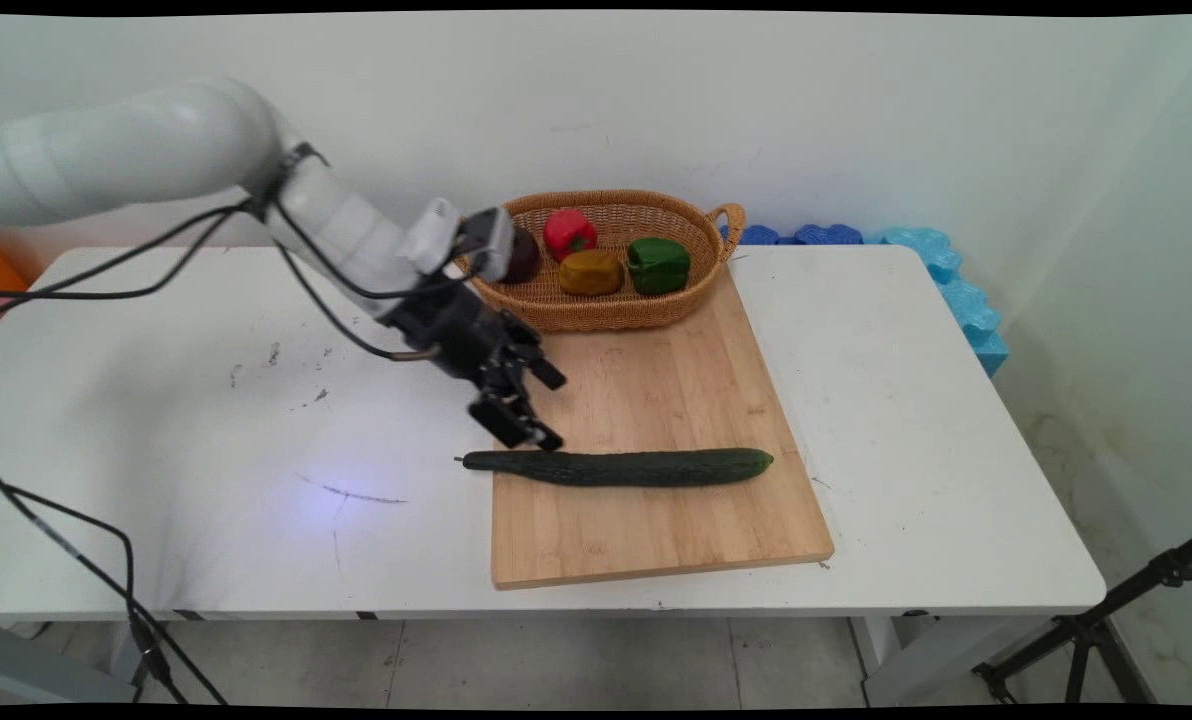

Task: Pick up the cucumber from the cutting board

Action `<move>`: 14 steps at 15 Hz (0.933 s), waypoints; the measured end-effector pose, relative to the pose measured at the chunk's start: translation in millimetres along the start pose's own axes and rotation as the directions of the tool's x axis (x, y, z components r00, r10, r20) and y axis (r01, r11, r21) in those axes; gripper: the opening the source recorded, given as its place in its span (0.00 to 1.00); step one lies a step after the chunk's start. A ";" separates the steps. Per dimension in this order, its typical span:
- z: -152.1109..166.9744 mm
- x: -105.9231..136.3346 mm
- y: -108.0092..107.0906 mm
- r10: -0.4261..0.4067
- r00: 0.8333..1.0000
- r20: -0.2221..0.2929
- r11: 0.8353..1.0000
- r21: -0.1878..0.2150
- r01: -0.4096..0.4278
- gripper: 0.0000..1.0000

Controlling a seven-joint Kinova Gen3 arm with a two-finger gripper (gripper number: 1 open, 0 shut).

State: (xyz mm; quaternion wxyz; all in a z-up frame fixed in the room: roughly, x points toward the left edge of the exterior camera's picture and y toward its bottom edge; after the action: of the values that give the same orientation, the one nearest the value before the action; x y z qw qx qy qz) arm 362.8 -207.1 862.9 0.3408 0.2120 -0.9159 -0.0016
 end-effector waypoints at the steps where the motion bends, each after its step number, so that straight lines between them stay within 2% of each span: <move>1: 9.4 4.4 -0.4 -0.003 1.000 0.000 1.000 -0.004 0.003 1.00; 8: 69.2 23.3 -2.8 0.012 1.000 0.018 1.000 -0.010 -0.011 1.00; 14: 97.5 31.1 -6.1 0.047 0.999 0.028 0.999 -0.003 -0.047 1.00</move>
State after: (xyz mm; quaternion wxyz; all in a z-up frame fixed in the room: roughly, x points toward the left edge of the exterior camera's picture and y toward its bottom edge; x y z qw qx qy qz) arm 283.1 -238.5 806.5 0.3282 0.1901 -0.9253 0.0025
